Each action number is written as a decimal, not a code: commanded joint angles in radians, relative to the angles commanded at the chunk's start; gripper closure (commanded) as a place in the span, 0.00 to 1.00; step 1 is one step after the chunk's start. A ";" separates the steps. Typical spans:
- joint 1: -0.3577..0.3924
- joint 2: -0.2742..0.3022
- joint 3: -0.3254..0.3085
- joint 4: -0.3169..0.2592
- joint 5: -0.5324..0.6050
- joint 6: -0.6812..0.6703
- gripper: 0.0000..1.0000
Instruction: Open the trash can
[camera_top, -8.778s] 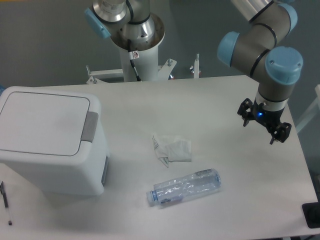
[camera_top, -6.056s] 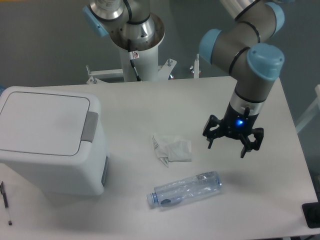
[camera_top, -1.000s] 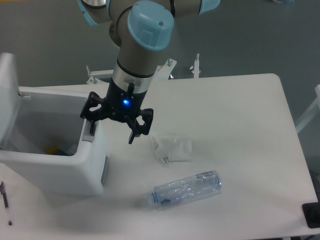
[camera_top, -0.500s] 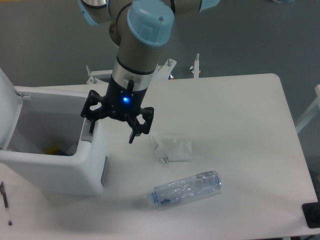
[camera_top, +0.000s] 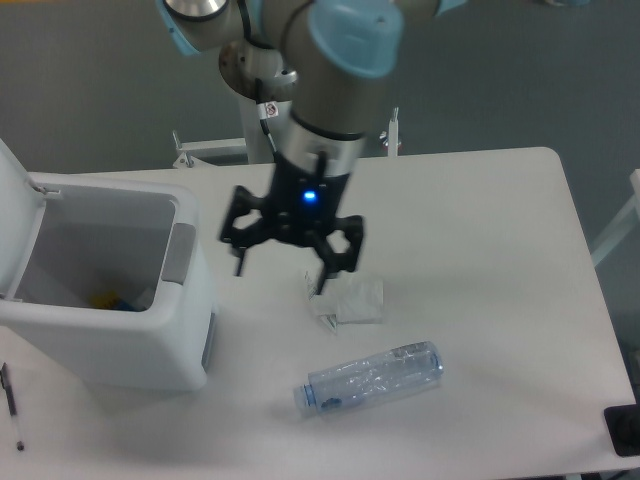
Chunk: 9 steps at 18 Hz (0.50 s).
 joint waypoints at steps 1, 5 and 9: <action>0.021 -0.009 -0.002 -0.003 0.047 0.034 0.00; 0.054 -0.077 0.032 -0.009 0.128 0.118 0.00; 0.080 -0.123 0.058 0.008 0.164 0.250 0.00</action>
